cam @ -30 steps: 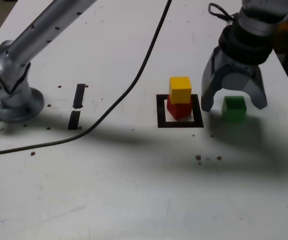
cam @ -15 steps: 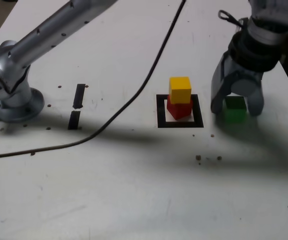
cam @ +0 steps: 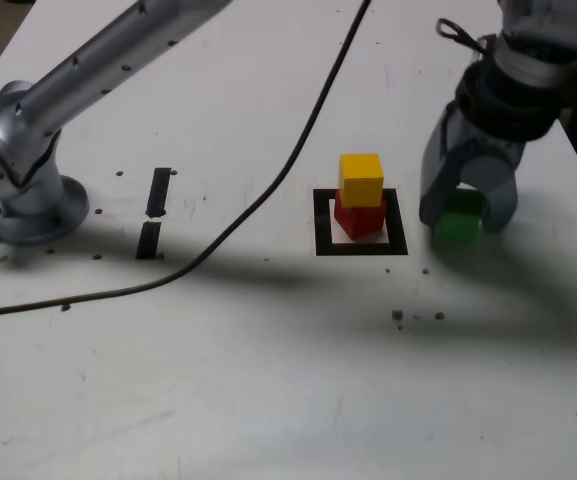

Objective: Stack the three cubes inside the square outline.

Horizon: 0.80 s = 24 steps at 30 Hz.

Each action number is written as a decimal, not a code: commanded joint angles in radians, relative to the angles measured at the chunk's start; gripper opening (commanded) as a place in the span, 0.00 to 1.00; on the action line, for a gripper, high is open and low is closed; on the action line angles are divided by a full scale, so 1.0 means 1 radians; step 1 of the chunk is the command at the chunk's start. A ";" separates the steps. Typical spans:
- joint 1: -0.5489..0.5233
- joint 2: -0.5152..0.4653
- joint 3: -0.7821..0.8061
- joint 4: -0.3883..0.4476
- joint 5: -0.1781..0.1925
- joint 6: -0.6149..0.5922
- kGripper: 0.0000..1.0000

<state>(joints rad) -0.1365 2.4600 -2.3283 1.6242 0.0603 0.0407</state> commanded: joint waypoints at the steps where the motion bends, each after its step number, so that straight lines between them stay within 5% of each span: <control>1: -0.005 -0.083 0.017 0.015 0.010 0.001 0.16; 13: -0.049 -0.630 0.280 0.015 0.080 -0.035 0.15; 18: -0.049 -0.706 0.405 0.016 0.081 -0.069 0.15; 24: -0.031 -0.707 0.494 0.013 0.039 -0.088 0.15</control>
<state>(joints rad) -0.1699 1.8506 -1.8350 1.6266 0.1012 -0.0467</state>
